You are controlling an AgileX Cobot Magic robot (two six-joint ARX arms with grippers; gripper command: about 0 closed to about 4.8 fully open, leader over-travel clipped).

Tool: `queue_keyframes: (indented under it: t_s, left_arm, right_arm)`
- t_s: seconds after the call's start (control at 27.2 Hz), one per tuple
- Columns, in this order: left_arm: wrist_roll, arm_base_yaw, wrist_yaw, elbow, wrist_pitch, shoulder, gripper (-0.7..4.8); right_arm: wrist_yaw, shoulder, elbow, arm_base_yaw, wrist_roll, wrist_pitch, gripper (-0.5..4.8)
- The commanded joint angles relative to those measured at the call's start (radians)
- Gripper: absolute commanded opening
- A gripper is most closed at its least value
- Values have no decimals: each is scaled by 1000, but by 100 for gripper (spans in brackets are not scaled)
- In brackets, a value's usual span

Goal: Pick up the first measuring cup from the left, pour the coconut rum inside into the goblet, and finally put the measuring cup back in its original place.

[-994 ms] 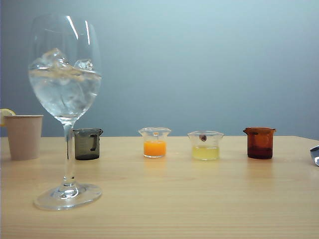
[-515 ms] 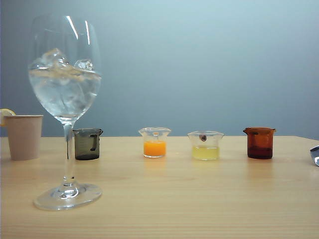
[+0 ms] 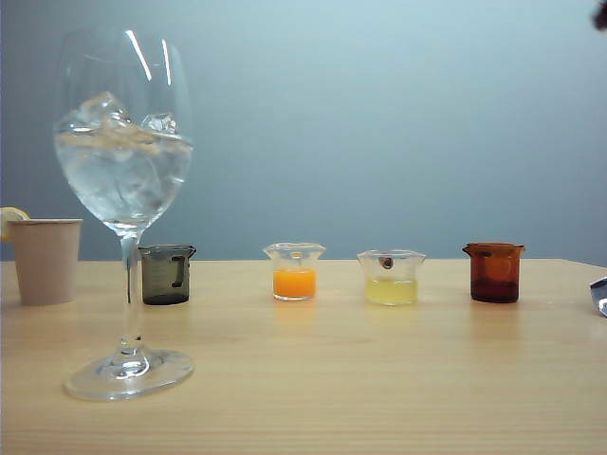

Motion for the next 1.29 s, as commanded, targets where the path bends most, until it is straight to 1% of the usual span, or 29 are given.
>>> queue_keyframes:
  t_s: [0.04,0.15,0.22,0.33,0.4,0.48,0.59,0.66,0.88,0.96,1.14,1.29]
  left_arm:
    - [0,2,0,3,13,0,-1]
    - [0,2,0,3,13,0,-1]
    - [0,2,0,3,13,0,-1]
    - [0,2,0,3,13,0,-1]
    - [0,2,0,3,13,0,-1]
    - [0,2,0,3,13,0,-1]
    - [0,2,0,3,13,0,-1]
    - [0,2,0,3,13,0,-1]
    - [0,2,0,3,13,0,-1]
    - [0,2,0,3,13,0,-1]
    - [0,2,0,3,13,0,-1]
    - [0,2,0,3,13,0,-1]
  right_arm:
    - [-114,-90,-75,-122,1,52,0]
    - [-230,-147,-123,-219,0,51,0]
    - [-266,-185,-152,-268,0,54,0]
    - [-290,-235,-193,-327,1,72,0]
    - [-291,-292,-243,-391,1,118,0]
    - [-282,-347,-283,-445,1,131,0]
    - [-283,-402,-320,-495,2,137,0]
    - [-283,-397,-341,-524,2,172,0]
    - [-279,-398,-414,-552,10,307,0]
    - [-279,-398,-418,-554,18,294,0]
    - [-279,-398,-418,-555,89,269,-1]
    - [-279,-398,-418,-555,88,234,-1]
